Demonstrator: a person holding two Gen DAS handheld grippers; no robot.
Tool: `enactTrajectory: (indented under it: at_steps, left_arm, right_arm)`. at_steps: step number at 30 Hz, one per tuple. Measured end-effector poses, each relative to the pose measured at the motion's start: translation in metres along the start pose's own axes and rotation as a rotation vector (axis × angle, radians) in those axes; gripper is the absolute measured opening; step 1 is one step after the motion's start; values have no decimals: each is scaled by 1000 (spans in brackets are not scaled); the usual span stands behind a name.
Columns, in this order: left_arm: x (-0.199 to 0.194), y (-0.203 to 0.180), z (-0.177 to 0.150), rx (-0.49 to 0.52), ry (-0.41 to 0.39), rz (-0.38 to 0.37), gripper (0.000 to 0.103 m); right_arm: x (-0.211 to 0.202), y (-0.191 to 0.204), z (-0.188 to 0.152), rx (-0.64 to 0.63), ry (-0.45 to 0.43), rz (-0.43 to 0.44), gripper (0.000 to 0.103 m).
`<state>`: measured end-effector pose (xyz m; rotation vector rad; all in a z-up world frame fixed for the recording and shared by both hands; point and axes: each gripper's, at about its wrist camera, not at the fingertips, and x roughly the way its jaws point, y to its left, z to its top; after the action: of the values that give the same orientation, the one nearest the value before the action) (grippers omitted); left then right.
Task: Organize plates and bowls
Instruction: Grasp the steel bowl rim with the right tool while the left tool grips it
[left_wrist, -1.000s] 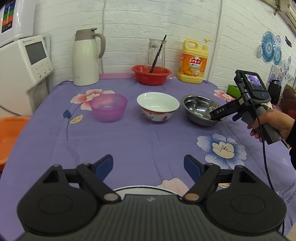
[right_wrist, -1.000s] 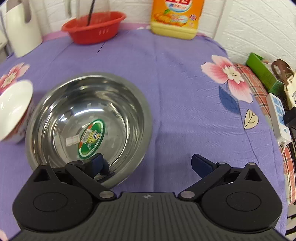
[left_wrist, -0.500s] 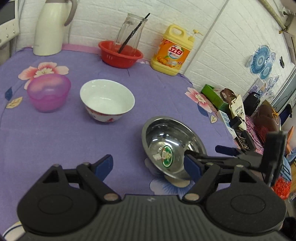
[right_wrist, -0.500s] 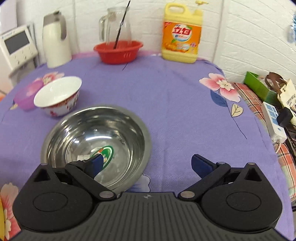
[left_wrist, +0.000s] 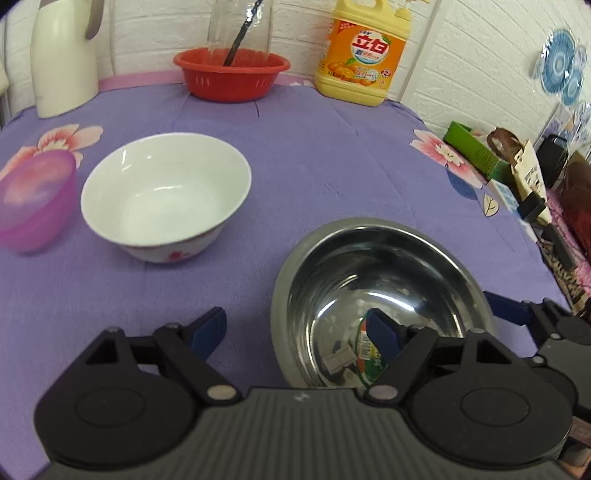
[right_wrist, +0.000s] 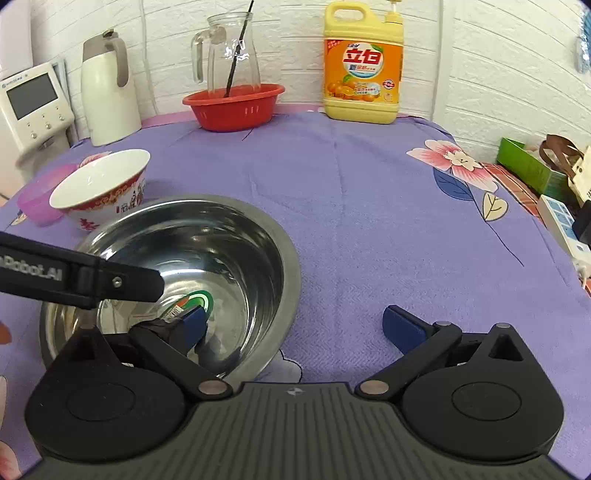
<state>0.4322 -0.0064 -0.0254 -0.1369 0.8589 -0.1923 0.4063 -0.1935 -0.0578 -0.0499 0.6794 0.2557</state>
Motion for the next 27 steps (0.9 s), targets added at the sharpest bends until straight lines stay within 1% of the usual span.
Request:
enactTrajectory:
  at_steps: [4,5,6,7,8,9,11,12,13,14,16,19,21,25,27]
  left_arm:
    - [3,-6,-1,38,-16,31,79]
    - [4,-9,-2,52,-20,43,76]
    - [5,-12,-3,75,-24,60,71]
    - [5,-15,-5,90,-34,65,64]
    - [4,-16,-6,98,-45,59,51]
    - [4,-18,-6,98,-47,48,43]
    - [-1,-20,-8,96,-38,17,36]
    - [-7,-21,-9,94,-33,-7,35]
    - [-14,-22,-12,96,-34,-11,34]
    - [-21,-23,-15,108,-42,-15,35]
    - [-41,-26,-26,126,-51,-44,35]
    - [-69,-28,-45,150,-46,-70,35]
    - [-83,-30,-61,171,-36,-74,35]
    - [-103,-30,-91,180,-10,-106,35]
    - [-109,-32,-102,184,-3,-118,35]
  right_arm:
    - [1,1,-1,3,-7,-6,103]
    - [1,2,0,7,-1,-11,103]
    - [0,3,1,10,4,-11,103]
    - [0,5,1,8,4,0,103]
    - [0,8,1,-3,6,4,103]
    - [-1,11,0,-15,2,9,103]
    - [-5,15,1,-23,6,29,103]
    - [-8,18,2,-31,15,40,103]
    - [-13,20,2,-34,25,61,93]
    - [-19,22,1,-26,33,68,93]
    - [-34,26,-4,-26,17,76,93]
    - [-63,36,-19,-28,-14,67,94]
    - [-81,43,-29,-34,-23,71,97]
    - [-108,56,-53,-49,-18,70,100]
    - [-118,57,-63,-31,-4,79,101]
